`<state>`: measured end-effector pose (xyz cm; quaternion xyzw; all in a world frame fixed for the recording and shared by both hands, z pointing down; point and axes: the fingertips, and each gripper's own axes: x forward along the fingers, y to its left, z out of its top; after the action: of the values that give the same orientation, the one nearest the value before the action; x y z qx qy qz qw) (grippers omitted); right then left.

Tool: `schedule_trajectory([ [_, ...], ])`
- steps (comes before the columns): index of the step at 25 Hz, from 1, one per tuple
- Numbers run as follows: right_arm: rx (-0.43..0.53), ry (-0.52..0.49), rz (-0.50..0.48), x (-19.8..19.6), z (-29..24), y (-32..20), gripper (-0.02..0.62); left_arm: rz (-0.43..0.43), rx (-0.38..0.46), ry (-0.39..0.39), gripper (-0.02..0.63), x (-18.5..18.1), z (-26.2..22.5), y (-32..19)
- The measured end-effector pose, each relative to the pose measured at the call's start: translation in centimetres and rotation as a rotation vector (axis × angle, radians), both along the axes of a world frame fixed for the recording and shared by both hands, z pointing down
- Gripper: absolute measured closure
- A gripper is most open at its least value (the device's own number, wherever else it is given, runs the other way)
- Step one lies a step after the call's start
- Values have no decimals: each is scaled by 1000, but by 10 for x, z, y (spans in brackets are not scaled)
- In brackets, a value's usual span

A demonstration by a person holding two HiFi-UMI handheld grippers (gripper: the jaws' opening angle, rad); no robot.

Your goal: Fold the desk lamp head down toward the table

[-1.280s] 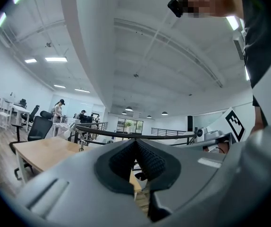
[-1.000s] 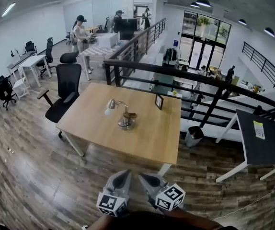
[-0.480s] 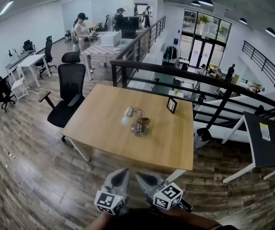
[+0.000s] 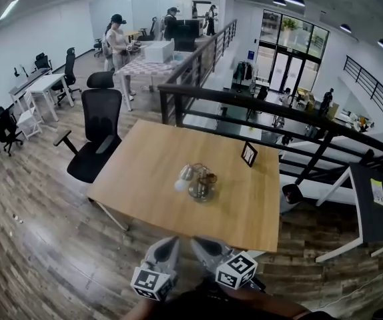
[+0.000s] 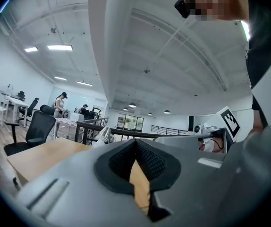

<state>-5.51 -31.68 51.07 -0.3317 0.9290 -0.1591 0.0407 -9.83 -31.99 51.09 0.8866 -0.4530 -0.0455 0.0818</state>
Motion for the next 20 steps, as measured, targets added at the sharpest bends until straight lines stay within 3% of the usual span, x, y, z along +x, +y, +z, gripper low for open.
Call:
schedule_trajectory([
  [14, 14, 5, -26, 31, -13, -137, 575, -49, 40, -15, 604, 27, -23, -130],
  [20, -20, 20, 22, 27, -1, -174, 525, 16, 31, -11, 604, 26, -18, -166],
])
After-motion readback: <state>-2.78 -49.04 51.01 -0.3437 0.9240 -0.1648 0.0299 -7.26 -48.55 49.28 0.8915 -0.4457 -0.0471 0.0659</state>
